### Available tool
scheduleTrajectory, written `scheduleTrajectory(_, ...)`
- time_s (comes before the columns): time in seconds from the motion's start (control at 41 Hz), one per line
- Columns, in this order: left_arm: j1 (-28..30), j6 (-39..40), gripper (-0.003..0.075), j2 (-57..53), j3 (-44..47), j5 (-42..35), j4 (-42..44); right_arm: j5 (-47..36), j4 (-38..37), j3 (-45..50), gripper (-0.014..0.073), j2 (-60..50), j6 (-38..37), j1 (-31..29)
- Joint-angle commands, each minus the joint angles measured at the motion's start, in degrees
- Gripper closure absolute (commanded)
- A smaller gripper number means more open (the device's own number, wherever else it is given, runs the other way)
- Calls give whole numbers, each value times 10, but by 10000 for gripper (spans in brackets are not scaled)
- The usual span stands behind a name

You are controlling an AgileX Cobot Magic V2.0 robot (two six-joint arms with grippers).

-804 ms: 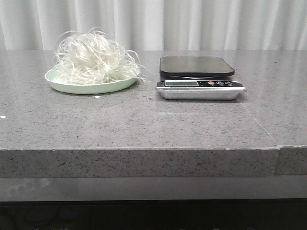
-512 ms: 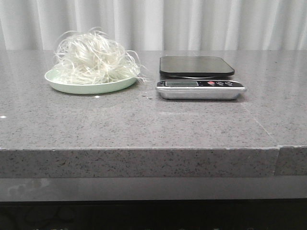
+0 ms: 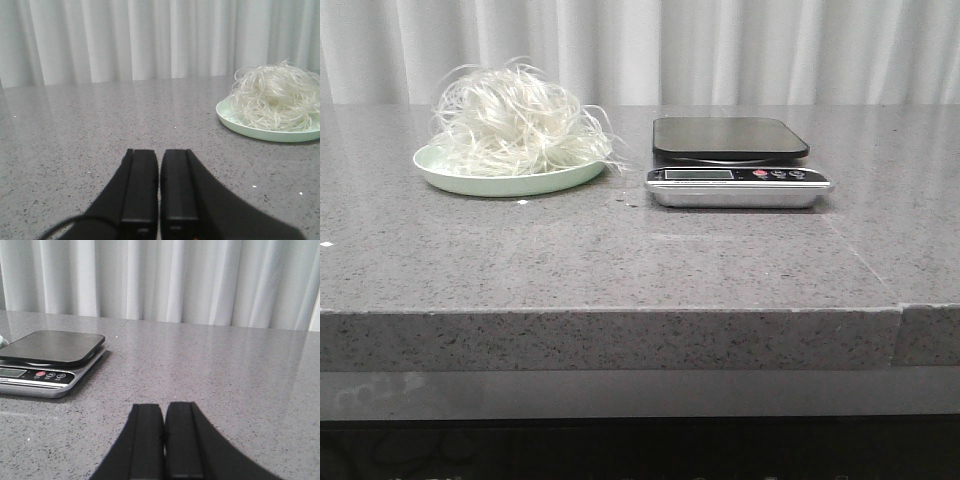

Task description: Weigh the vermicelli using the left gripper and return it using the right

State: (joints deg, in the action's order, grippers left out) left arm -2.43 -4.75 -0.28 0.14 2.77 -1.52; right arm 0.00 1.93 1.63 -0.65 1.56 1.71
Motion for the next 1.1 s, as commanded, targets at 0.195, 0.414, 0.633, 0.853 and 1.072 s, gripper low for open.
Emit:
scheduleTrajectory(0.195, 1, 6, 578, -11, -23, -105, -19, -63, -6, -41, 435, -9, 4, -3)
scheduleTrajectory(0.414, 1, 6, 578, -4, -124, -93, -19, 46, -6, -155, 435, 4, 4, -3)
scheduleTrajectory(0.633, 1, 6, 578, 54, -268, 3, -19, 155, -6, -289, 435, 69, 4, -3)
scheduleTrajectory(0.853, 1, 6, 578, 155, -414, 103, -19, 250, -6, -419, 435, 167, 4, -3)
scheduleTrajectory(1.072, 1, 6, 578, 247, -488, 169, -19, 327, -6, -490, 435, 263, 4, -3)
